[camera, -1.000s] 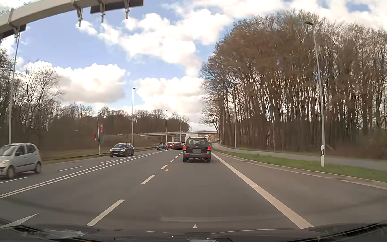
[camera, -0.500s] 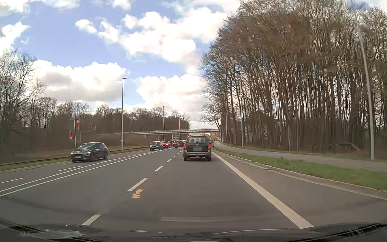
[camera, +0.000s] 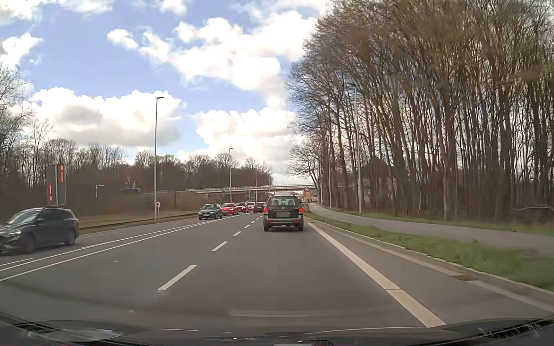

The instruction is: Follow the waypoints while adhering to traffic rules and regulations

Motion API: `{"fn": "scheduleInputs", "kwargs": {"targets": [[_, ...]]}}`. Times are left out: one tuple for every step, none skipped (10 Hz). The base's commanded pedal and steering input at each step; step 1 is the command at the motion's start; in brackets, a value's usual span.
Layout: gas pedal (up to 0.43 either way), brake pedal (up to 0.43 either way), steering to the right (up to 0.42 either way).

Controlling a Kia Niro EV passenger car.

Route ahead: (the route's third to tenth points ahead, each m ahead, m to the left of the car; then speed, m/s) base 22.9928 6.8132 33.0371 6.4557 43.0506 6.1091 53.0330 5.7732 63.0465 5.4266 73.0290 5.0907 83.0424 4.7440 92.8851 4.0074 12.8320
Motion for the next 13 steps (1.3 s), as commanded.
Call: {"fn": "scheduleInputs", "kwargs": {"targets": [[0.15,0.0,-0.004],[0.157,0.0,-0.004],[0.157,0.0,-0.004],[0.157,0.0,-0.004],[0.157,0.0,-0.004],[0.169,0.0,-0.004],[0.177,0.0,-0.004],[0.177,0.0,-0.004],[0.177,0.0,-0.004],[0.177,0.0,-0.004],[0.177,0.0,-0.004],[0.177,0.0,-0.004],[0.177,0.0,-0.004]]}}
